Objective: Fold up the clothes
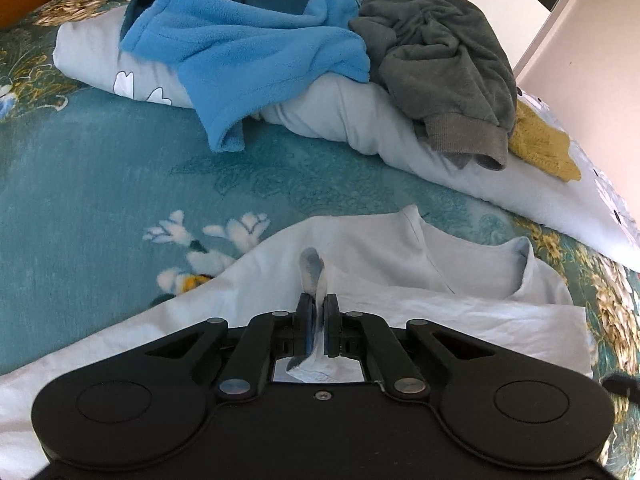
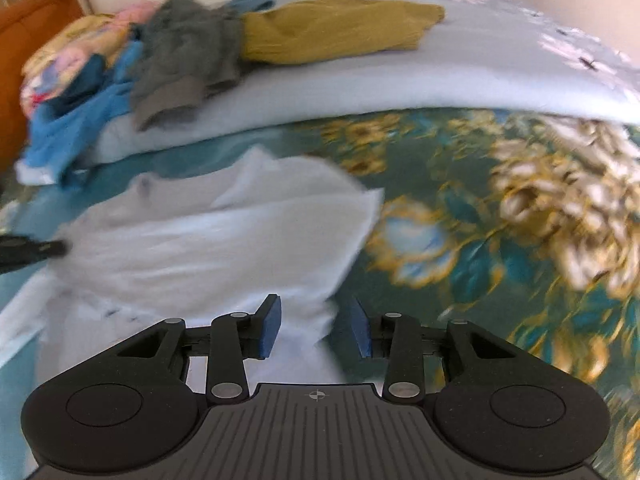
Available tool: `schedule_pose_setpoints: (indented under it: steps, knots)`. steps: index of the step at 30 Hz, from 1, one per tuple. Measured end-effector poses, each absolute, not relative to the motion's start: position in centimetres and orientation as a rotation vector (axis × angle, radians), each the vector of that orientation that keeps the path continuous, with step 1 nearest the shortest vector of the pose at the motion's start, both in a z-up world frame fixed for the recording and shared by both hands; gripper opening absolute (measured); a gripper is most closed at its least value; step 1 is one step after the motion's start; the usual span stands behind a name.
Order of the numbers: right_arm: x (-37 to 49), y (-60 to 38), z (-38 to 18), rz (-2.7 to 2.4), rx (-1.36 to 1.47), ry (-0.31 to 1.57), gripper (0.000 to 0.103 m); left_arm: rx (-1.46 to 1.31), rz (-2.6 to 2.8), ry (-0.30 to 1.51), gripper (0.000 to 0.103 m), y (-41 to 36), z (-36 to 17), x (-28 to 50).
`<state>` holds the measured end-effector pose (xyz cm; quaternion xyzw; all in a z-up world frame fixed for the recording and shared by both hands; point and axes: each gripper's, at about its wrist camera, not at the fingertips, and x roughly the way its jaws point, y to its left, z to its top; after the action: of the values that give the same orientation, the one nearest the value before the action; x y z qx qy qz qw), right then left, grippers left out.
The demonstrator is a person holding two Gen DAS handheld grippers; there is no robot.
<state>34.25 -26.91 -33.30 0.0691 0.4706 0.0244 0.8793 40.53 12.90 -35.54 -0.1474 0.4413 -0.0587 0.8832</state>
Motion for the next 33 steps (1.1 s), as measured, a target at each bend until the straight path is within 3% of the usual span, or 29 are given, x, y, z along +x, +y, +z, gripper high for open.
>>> schedule_pose_setpoints:
  steps: [11, 13, 16, 18, 28, 33]
  knots:
    - [41.5, -31.0, -36.7, 0.07, 0.287, 1.031, 0.031, -0.282, -0.036, 0.903, 0.008, 12.7, -35.3, 38.3]
    - [42.0, -31.1, -37.2, 0.087, 0.298, 1.038, 0.026, -0.29, -0.023, 0.91, 0.008, 12.7, -35.5, 37.8]
    - [42.6, -30.9, -37.4, 0.11, 0.291, 1.046, 0.008, -0.299, 0.002, 0.914, 0.008, 12.7, -35.7, 37.1]
    - [42.8, -30.7, -37.3, 0.105, 0.257, 1.039, 0.004, -0.308, 0.018, 0.915, 0.008, 12.8, -35.9, 36.7]
    - [43.3, -30.1, -37.0, 0.055, 0.168, 1.035, 0.004, -0.34, 0.066, 0.905, 0.01, 14.0, -35.7, 35.0]
    - [41.9, -29.1, -34.2, 0.044, 0.1, 0.972, 0.007, -0.359, 0.104, 0.867, 0.022, 15.4, -34.6, 33.7]
